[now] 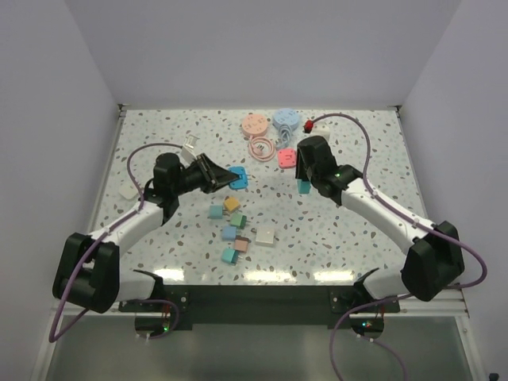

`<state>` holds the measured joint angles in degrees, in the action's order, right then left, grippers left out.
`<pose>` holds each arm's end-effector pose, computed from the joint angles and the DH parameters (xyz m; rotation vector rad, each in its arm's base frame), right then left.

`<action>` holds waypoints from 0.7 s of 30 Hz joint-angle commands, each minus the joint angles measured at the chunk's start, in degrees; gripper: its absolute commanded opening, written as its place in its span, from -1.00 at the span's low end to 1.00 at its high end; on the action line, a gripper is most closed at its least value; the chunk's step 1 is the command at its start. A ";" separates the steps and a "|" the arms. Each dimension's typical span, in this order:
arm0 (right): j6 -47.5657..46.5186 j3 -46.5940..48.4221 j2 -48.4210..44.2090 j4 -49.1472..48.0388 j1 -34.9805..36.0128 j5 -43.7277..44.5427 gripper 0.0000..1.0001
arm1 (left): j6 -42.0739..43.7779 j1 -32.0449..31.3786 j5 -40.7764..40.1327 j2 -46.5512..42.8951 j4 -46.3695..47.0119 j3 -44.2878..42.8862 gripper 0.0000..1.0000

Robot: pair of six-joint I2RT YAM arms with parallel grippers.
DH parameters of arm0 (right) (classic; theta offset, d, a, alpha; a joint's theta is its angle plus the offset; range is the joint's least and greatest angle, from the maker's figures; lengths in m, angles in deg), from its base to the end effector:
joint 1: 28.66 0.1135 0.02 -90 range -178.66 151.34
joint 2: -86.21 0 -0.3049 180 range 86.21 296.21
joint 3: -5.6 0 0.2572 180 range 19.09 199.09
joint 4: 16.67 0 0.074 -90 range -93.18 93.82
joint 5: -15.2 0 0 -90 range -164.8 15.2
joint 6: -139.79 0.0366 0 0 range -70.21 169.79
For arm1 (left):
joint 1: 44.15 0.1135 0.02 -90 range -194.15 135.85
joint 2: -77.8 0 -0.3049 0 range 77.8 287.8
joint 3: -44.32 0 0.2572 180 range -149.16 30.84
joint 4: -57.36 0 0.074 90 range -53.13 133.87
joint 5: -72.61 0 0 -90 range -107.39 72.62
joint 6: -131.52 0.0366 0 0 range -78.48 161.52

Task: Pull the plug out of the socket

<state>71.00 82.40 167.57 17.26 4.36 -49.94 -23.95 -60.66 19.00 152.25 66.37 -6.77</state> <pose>0.2721 0.1585 0.3278 0.0063 2.1713 0.0512 0.2571 -0.0989 0.2796 -0.3668 2.0460 -1.5253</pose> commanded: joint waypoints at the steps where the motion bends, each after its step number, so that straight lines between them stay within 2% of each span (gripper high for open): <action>1: -1.00 1.64 -5.25 -1.56 0.47 0.37 -1.00 | 3.76 0.08 1.76 0.42 -3.51 0.51 -1.00; 3: -0.38 1.64 -5.86 -0.41 0.47 -1.30 -1.00 | 8.14 0.08 0.63 0.87 -9.28 1.30 -1.00; 4: -0.30 1.12 -6.13 -0.50 0.47 -2.00 -1.00 | 9.56 0.08 -0.25 0.95 -10.36 2.87 -0.64; 5: -0.29 1.03 -6.39 -0.41 0.47 -4.27 -1.00 | 10.88 0.08 -1.65 0.95 -12.37 3.32 -0.40; 8: -0.73 0.15 -6.92 -1.19 0.47 -10.60 -1.00 | 15.28 0.08 -5.96 1.22 -17.83 4.64 -0.26; 9: -0.73 -0.03 -6.66 -1.98 0.47 -17.50 -1.00 | 16.24 -0.01 -7.54 1.39 -19.24 4.91 -0.21; 10: -0.99 0.84 -5.35 -1.64 0.47 -19.65 -1.00 | 16.69 -0.01 -8.42 1.57 -19.60 5.26 -0.11; 12: -0.65 1.20 -4.37 0.12 0.56 -24.75 -1.00 | 17.57 -0.01 -9.83 1.92 -19.52 5.52 -0.04; 14: 0.05 -0.72 -4.89 -0.84 0.65 -25.99 -1.00 | 17.83 0.08 -10.10 2.80 -19.08 5.35 0.17; 18: -0.56 -2.14 -4.81 -1.64 0.65 -28.63 -1.00 | 17.57 -0.10 -10.27 2.72 -18.81 4.56 0.36; 21: -1.35 -1.70 -3.84 -1.02 0.65 -32.67 -1.00 | 17.92 -0.10 -13.08 -0.79 -21.97 2.46 0.53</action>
<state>70.63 79.82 163.75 18.82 4.93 -76.48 -8.04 -60.66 9.05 154.92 46.37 -1.28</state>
